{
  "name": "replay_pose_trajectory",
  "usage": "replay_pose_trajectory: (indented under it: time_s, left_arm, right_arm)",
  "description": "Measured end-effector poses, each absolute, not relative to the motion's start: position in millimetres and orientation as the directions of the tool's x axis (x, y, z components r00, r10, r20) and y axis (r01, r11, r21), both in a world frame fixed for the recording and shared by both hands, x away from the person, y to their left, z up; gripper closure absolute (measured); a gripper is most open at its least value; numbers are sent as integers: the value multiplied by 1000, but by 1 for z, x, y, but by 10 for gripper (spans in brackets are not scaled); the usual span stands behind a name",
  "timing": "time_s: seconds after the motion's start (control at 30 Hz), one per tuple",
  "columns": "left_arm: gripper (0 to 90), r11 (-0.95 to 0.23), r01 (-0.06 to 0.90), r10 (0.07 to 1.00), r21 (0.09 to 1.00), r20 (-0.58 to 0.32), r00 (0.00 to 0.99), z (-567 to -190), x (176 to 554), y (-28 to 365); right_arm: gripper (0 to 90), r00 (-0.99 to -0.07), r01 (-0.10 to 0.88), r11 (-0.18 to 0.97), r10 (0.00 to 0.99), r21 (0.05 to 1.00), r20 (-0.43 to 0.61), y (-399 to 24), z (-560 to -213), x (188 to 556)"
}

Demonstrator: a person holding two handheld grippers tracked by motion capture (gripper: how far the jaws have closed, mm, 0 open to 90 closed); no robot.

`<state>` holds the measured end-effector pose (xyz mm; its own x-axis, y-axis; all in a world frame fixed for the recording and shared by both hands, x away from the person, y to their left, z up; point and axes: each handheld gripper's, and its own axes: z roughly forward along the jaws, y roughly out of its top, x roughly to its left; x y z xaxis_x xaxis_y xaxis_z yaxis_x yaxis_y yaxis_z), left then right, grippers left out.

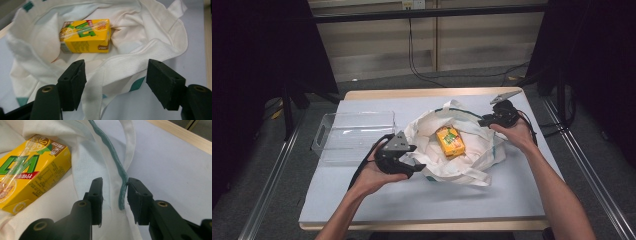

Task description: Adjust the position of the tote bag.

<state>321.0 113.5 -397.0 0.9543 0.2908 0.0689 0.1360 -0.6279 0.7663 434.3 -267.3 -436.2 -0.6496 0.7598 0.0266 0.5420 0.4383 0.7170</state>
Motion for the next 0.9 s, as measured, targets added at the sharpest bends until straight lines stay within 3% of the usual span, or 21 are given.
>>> replay_pose_trajectory:
  time_s: [0.13, 0.37, 0.5, 0.57, 0.6, 0.67, 0.7, 0.8, 0.9]
  left_arm:
    - [315, -675, 94, 230, 732, 87, 969, -403, 321, 104]
    - [250, -703, 26, 153, 711, 116, 981, -402, 313, 99]
    - [261, -743, -19, 112, 669, 153, 982, -407, 313, 85]
    - [382, -781, -47, 80, 622, 174, 981, -414, 310, 80]
    - [506, -794, -50, 79, 606, 184, 980, -415, 309, 80]
    - [646, -806, -60, 60, 589, 183, 981, -420, 307, 84]
    - [760, -826, -45, 69, 562, 181, 981, -423, 307, 89]
    - [832, -853, -41, 55, 520, 167, 984, -428, 307, 92]
    - [847, -889, -34, 41, 457, 154, 987, -433, 308, 96]
  right_arm:
    - [616, -640, 556, 438, 768, 706, 26, -266, -440, 437]
    - [655, -634, 569, 426, 772, 704, 45, -262, -448, 441]
    - [651, -638, 562, 431, 769, 706, 39, -257, -447, 441]
    - [675, -641, 562, 433, 767, 705, 40, -257, -446, 441]
    - [731, -633, 572, 429, 773, 700, 43, -258, -446, 441]
    - [809, -632, 567, 431, 775, 701, 34, -261, -448, 441]
    - [842, -638, 578, 423, 767, 697, 63, -266, -450, 443]
    - [856, -628, 596, 414, 774, 689, 79, -266, -455, 445]
    - [859, -622, 601, 432, 781, 672, 55, -263, -459, 447]
